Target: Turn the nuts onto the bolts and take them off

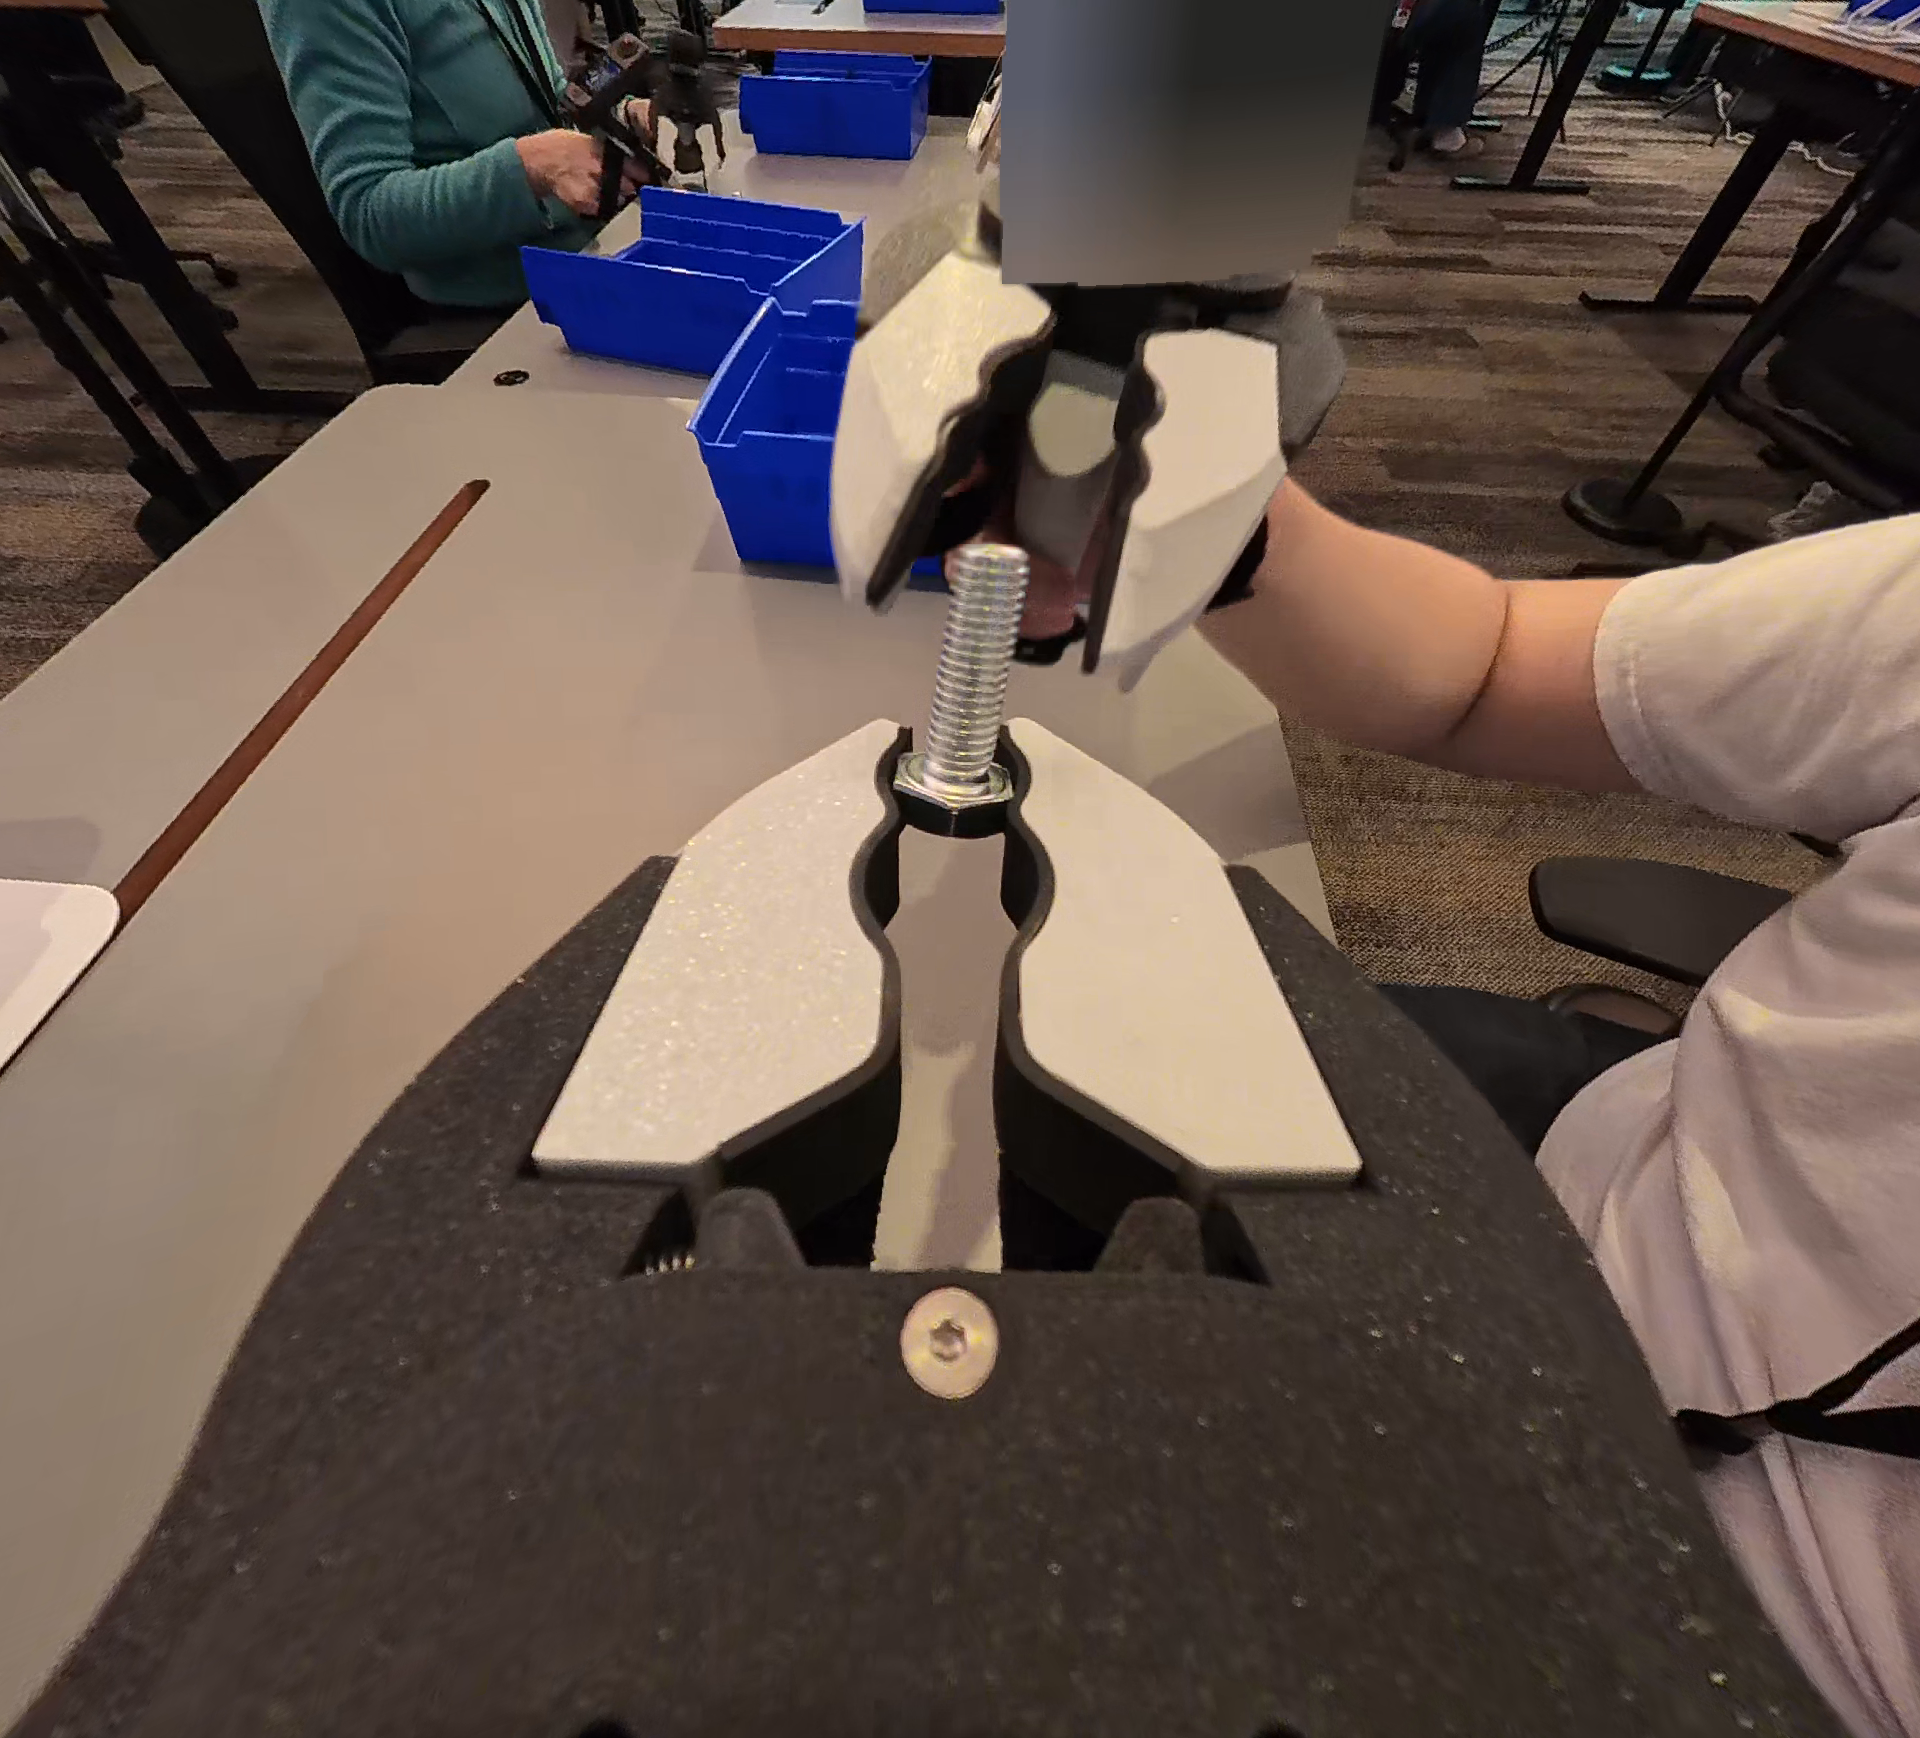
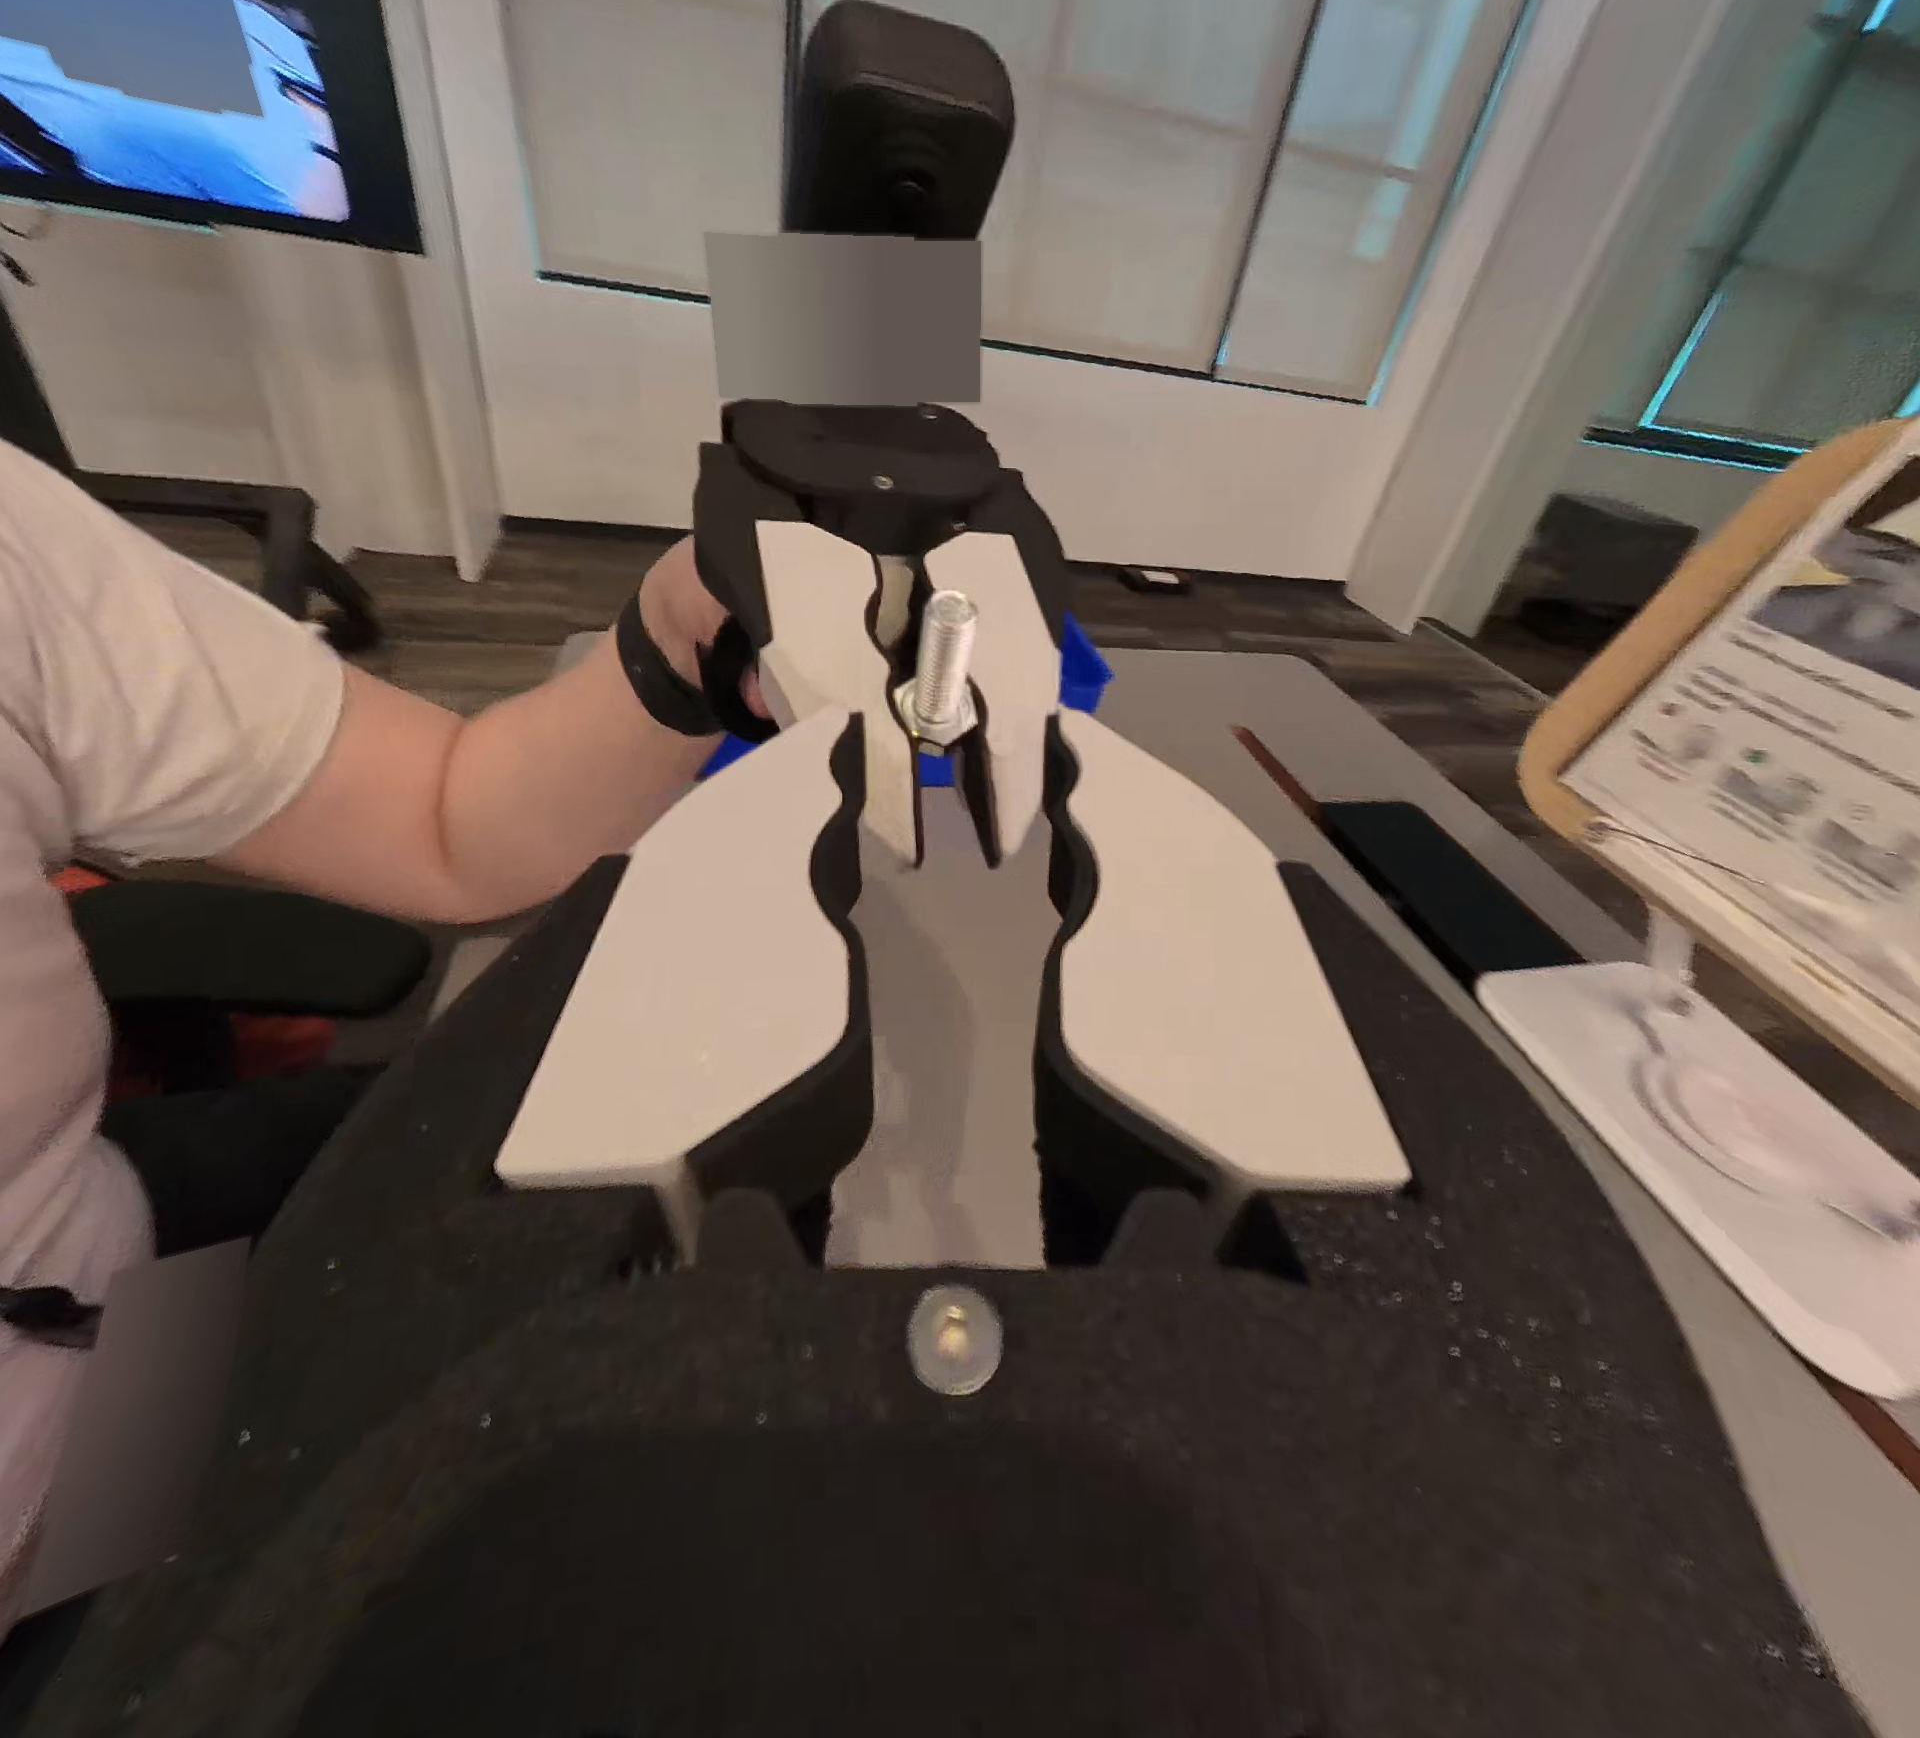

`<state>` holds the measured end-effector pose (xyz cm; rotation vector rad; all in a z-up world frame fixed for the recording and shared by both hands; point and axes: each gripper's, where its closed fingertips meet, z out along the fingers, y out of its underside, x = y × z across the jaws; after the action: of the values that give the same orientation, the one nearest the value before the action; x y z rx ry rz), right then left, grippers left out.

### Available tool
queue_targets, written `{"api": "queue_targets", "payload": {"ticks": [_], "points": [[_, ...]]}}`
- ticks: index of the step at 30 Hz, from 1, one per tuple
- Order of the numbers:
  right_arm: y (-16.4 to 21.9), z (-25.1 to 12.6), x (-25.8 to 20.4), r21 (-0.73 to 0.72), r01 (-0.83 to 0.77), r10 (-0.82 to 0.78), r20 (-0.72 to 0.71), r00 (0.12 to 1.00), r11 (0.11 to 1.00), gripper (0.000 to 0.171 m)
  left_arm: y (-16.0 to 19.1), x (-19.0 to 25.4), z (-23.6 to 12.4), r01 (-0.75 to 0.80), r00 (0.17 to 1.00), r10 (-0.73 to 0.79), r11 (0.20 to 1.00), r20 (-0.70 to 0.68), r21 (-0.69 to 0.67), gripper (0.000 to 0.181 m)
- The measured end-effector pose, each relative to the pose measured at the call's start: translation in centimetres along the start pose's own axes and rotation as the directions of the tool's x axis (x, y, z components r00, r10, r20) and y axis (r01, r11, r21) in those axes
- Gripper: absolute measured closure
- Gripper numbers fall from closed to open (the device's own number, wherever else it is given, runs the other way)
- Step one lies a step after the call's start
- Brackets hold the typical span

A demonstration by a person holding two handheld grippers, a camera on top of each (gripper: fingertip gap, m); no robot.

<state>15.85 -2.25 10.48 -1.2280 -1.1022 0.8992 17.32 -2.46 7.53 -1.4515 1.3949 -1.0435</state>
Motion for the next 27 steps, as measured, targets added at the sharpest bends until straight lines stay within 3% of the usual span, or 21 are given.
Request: {"api": "queue_targets", "payload": {"ticks": [3, 7, 19, 27], "points": [[0.2, 1.3, 0.0, 0.013, -0.001, 0.001, 0.012, 1.000, 1.000, 0.143, 0.2, 0.2, 0.1, 0.005, 1.000, -0.005, 1.000, -0.015, -0.011, 0.167], [0.2, 1.5, -0.6, 0.020, 0.007, -0.008, 0.053, 0.999, 1.000, 0.161, 0.3, 0.4, 0.4, 0.014, 0.999, -0.015, 1.000, -0.032, -0.016, 0.167], [0.1, 1.2, -1.2, -0.017, -0.031, 0.033, 0.100, 0.994, 0.999, 0.162, 0.3, 1.1, 0.6, 0.009, 0.998, -0.009, 1.000, -0.054, -0.016, 0.166], [-1.0, -1.0, 0.7, 0.009, -0.054, 0.054, 0.004, 0.999, 0.999, 0.162, 0.6, 1.0, 0.6, 0.002, 0.999, -0.003, 0.999, -0.039, -0.040, 0.145]]}}
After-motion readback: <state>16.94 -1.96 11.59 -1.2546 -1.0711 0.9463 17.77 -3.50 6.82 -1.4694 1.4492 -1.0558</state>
